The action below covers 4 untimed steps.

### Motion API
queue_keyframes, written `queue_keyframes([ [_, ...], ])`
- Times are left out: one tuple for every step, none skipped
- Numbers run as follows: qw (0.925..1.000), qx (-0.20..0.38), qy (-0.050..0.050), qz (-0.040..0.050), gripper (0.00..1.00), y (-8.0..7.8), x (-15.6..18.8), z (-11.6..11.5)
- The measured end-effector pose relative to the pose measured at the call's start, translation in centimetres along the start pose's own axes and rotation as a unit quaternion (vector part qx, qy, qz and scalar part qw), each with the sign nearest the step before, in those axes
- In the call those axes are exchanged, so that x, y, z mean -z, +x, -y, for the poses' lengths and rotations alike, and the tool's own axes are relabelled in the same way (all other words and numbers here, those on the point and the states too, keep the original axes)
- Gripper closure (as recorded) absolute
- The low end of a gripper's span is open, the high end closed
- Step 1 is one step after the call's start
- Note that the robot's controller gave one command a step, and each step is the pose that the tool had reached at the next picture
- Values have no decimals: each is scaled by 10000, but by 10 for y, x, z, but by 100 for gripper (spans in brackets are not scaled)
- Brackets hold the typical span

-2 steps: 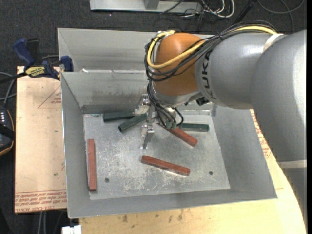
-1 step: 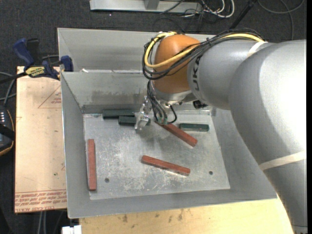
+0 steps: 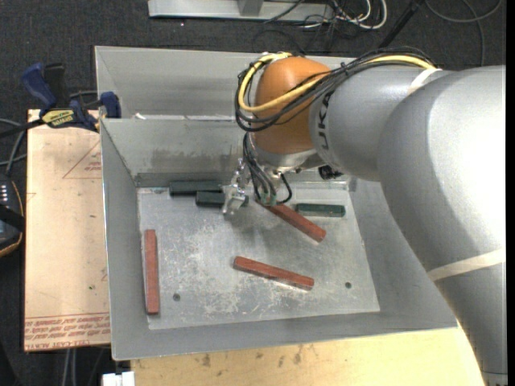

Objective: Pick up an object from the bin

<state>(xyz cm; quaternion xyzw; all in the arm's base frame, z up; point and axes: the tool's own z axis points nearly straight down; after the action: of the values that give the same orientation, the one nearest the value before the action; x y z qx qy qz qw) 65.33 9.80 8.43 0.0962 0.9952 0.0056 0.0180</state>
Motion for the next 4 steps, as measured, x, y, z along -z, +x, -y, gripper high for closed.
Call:
queue_keyframes([
  [9999, 69, 56, -139, 0, 0, 39, 4],
  [9998, 69, 61, -160, 0, 1, 36, 4],
  [9995, 299, 24, -63, 100, -5, -5, 2],
  [9995, 298, 24, -63, 100, -5, -5, 2],
])
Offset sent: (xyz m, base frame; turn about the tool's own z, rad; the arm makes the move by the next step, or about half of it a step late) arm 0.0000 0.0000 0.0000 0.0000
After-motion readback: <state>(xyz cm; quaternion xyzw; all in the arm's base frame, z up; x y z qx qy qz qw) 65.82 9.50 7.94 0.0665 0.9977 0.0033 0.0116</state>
